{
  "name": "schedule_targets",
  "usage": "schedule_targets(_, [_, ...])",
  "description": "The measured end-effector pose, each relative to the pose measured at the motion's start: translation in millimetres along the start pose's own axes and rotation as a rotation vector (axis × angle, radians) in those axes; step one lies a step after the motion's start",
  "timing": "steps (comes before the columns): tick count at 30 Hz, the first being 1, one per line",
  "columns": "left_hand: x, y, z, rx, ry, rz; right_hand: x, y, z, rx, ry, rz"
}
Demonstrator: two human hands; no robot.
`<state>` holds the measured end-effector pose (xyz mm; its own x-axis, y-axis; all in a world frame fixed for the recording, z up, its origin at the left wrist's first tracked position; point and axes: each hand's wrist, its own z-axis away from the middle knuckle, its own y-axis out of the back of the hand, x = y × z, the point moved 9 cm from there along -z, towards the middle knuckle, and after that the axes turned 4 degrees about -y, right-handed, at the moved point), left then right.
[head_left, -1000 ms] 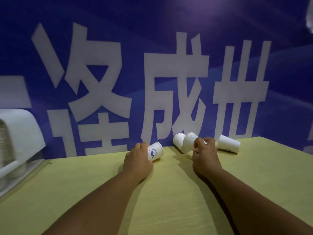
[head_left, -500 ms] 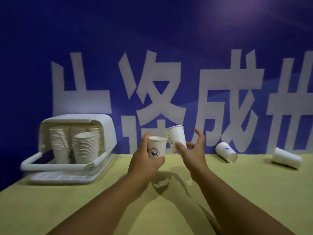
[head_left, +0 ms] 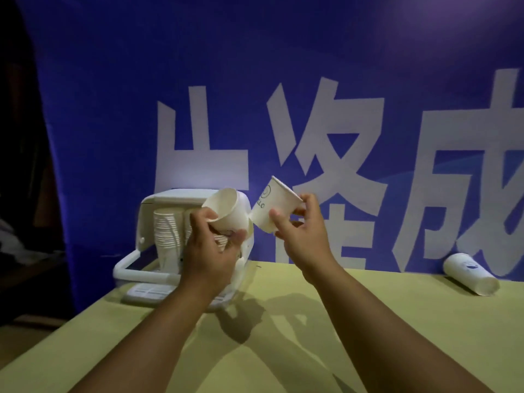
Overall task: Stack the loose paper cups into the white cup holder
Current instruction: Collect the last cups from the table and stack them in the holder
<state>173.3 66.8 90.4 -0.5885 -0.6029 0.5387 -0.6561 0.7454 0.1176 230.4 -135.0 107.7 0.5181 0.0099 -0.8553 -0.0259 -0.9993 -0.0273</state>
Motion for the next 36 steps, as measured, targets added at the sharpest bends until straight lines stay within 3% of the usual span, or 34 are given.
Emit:
schedule_targets(6, [-29.4,36.8,-17.4,0.137,-0.054,-0.208,-8.6,-38.9,-23.5,0.098,0.059,0.187])
schedule_targets(20, [-34.4,25.5,-27.8,-0.202,-0.004,-0.79,-12.0,-61.2,-25.6,0.085,0.223,0.376])
schedule_targets(25, [-52.9,6.1,-14.8,-0.372,0.092,-0.672,-14.8,-81.2,-21.5,-0.037,0.291,0.452])
schedule_targets(30, [-61.6,11.3,-10.2,-0.181,0.233,-0.3,-11.1,-106.5,-11.3,-0.165,0.381,0.665])
schedule_targets(36, [-64.8,3.9,-4.7,-0.189,0.207,-0.258,19.6,-130.8,-1.1,-0.447,0.314,0.96])
